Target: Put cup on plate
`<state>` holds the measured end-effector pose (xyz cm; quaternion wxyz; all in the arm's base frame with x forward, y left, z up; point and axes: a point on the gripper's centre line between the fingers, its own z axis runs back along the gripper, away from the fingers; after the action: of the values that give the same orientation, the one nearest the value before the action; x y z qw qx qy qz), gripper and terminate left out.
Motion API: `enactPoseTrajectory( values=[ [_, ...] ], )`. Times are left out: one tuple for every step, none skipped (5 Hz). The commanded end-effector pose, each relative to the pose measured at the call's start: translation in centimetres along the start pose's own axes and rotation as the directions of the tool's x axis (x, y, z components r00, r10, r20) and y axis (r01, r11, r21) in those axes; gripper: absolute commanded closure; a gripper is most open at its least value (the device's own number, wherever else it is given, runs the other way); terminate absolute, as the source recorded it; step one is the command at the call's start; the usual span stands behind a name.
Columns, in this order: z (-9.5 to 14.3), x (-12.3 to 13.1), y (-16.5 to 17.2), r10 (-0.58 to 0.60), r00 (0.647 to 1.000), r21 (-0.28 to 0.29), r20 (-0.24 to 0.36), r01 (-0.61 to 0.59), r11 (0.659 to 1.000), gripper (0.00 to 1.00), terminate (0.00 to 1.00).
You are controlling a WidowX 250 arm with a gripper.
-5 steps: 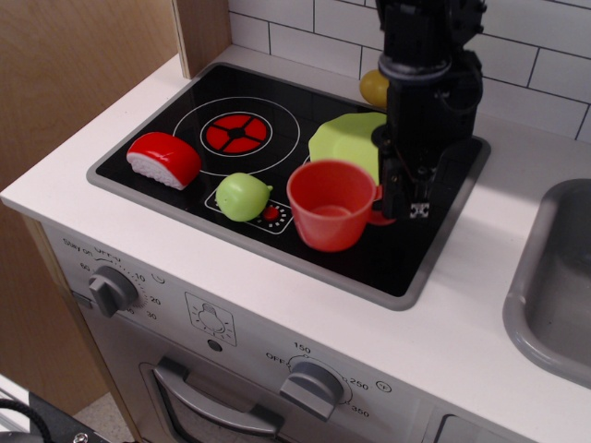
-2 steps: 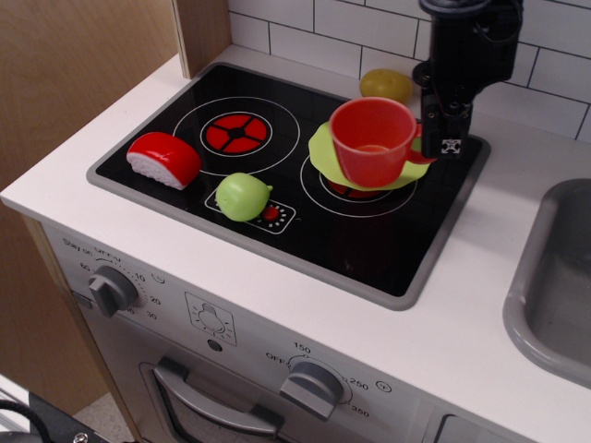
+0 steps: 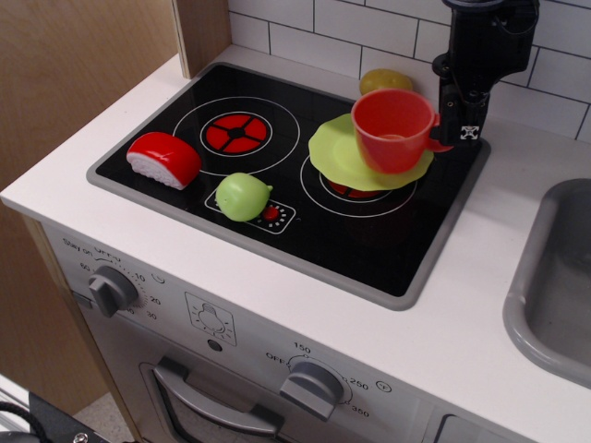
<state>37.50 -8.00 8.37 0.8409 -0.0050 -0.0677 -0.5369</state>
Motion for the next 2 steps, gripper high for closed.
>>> enactPoseTrajectory(
  values=[
    [1.37,-1.52,1.77,0.0,1.0,0.088,0.002,0.0,0.996,1.0,0.0],
    [1.55,-1.98,2.05,0.011,1.0,0.067,0.0,-0.011,0.998,1.0,0.0]
  ],
)
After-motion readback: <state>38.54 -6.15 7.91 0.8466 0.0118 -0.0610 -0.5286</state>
